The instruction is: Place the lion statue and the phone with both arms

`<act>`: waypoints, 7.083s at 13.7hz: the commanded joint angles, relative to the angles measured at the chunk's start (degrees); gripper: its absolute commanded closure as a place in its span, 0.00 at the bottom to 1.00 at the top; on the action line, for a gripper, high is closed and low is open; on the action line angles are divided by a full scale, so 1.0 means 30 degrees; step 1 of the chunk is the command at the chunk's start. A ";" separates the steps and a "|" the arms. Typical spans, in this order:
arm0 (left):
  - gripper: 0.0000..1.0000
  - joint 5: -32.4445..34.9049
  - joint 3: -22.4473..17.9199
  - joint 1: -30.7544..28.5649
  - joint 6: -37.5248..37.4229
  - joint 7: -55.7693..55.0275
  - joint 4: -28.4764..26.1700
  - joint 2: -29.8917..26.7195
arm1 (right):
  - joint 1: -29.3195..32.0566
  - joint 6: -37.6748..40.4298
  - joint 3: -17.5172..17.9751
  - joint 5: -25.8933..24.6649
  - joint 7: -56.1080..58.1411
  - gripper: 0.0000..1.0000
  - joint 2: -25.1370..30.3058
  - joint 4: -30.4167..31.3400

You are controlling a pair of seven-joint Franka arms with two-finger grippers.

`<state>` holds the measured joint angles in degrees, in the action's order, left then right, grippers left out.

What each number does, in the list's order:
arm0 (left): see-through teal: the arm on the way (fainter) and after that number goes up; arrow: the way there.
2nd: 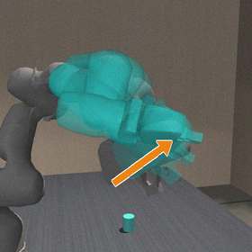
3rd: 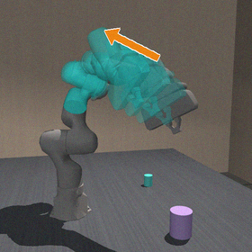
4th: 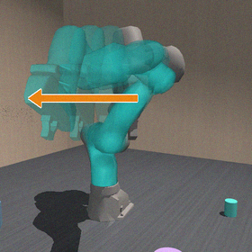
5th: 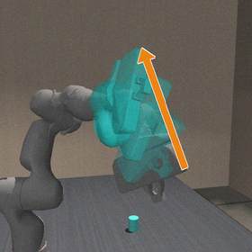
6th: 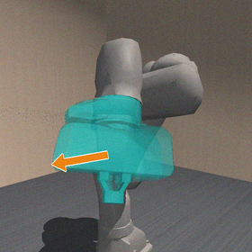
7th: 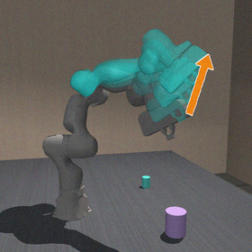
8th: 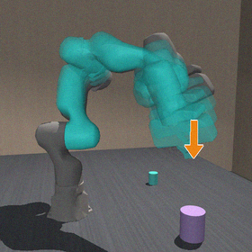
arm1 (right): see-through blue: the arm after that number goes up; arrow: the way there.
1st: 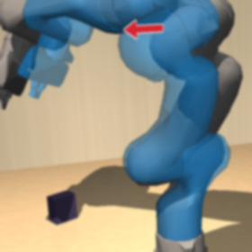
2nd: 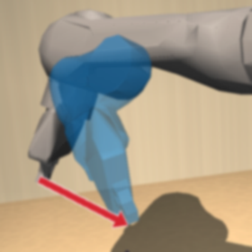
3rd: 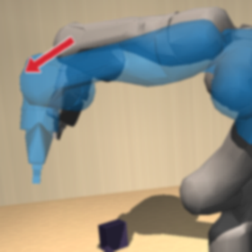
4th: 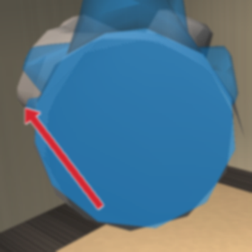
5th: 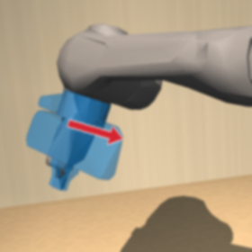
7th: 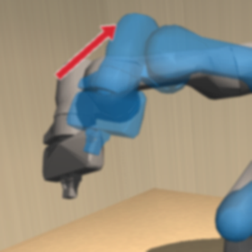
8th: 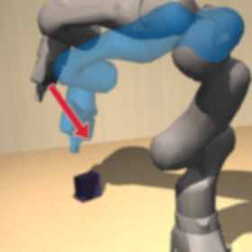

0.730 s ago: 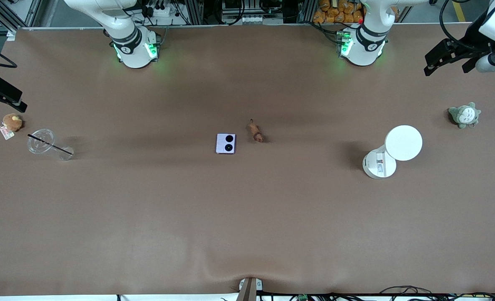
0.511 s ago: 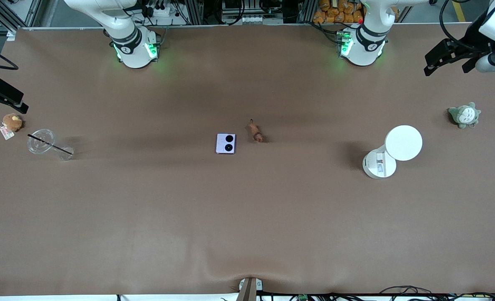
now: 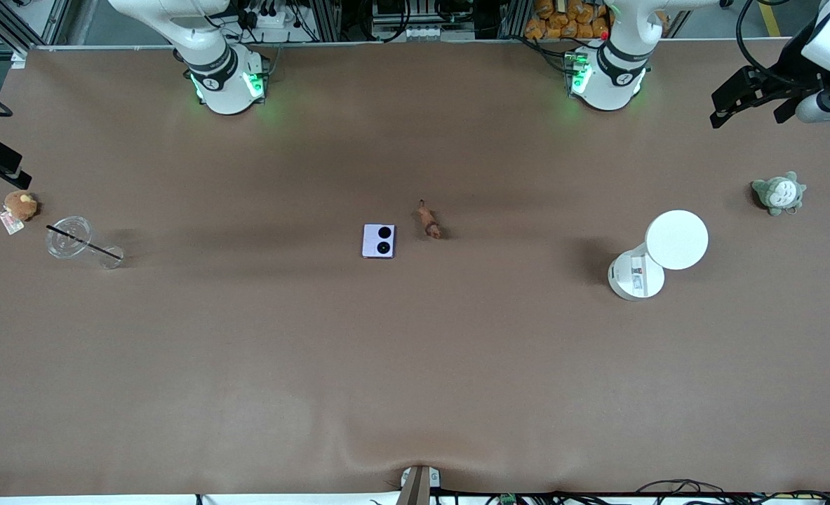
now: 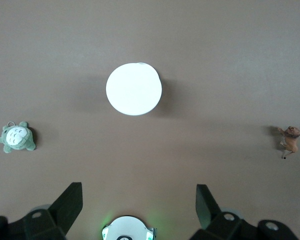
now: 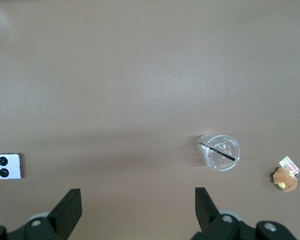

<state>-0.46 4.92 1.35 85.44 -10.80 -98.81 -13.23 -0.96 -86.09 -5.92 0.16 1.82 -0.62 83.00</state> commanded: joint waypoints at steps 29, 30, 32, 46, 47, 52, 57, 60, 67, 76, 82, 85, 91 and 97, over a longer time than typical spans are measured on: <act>0.00 0.7269 0.7267 0.7606 1.4350 -2.9180 -0.1457 1.4780 | 0.0815 0.2179 0.0275 0.1987 0.0008 0.00 -0.2870 0.0574; 0.00 0.7359 0.7267 0.7752 1.4613 -2.9445 -0.1457 1.4985 | 0.0846 0.2356 0.0274 0.2431 -0.0022 0.00 -0.2929 0.0691; 0.00 0.7390 0.7238 0.7929 1.5228 -2.9972 -0.1282 1.5394 | 0.0730 0.2649 0.0274 0.2436 -0.0400 0.00 -0.2929 0.0693; 0.17 0.9352 0.7120 0.8193 1.7514 -3.1996 -0.1193 1.7301 | -0.3078 0.5287 0.0333 0.3051 -0.5002 0.00 -0.4686 0.0839; 0.21 0.9352 0.7091 0.8193 1.7632 -3.1996 -0.1193 1.7417 | -0.3283 0.5287 0.0362 0.3080 -0.5002 0.00 -0.4832 0.0839; 0.87 1.0055 0.7091 0.8047 1.7633 -3.1648 -0.1251 1.7419 | -0.3842 0.4849 0.0333 0.3227 -0.5002 0.00 -0.5272 0.0839; 1.00 1.0524 0.7120 0.6966 1.7167 -2.9251 -0.1747 1.5813 | -0.4661 0.3593 0.0333 0.3227 -0.5235 0.00 -0.5390 0.0868; 1.00 1.0495 0.7266 0.5504 1.6520 -2.6149 -0.2332 1.4552 | -0.5303 0.2362 0.0333 0.3227 -0.5325 0.00 -0.5564 0.0868; 1.00 1.0407 1.1480 -0.2517 1.6139 -1.7802 -0.5084 1.3055 | -0.7266 0.0399 0.0333 0.3197 -0.5823 0.00 -0.6561 0.0751; 1.00 1.2480 1.1954 -0.5253 1.4708 -1.3862 -0.6408 1.2585 | -0.9696 -0.3379 0.0333 0.7709 -0.6317 0.00 -0.9399 0.0897; 1.00 1.3395 1.1983 -0.6570 1.4674 -1.2139 -0.6466 1.2585 | -1.1368 -0.7446 0.0304 0.7505 -0.7698 0.00 -1.0283 0.2561; 1.00 1.3395 1.2013 -0.7099 1.4762 -1.1577 -0.6408 1.2701 | -1.2188 -0.8978 0.0245 0.7271 -0.7785 0.00 -1.0312 0.3650; 1.00 1.3395 1.2013 -0.7920 1.6167 -1.1577 -0.6408 1.3725 | -1.3126 -1.1466 0.0245 0.6743 -0.9336 0.00 -1.1160 0.4794; 1.00 1.3512 1.1983 -0.7891 1.6285 -1.1577 -0.6057 1.4458 | -1.3479 -1.2084 0.0245 0.6188 -1.0276 0.00 -1.1689 0.4852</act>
<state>38.72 40.08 -21.53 133.71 -45.61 -117.49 29.30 -40.50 -121.23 -4.54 20.55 -27.62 -35.75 97.26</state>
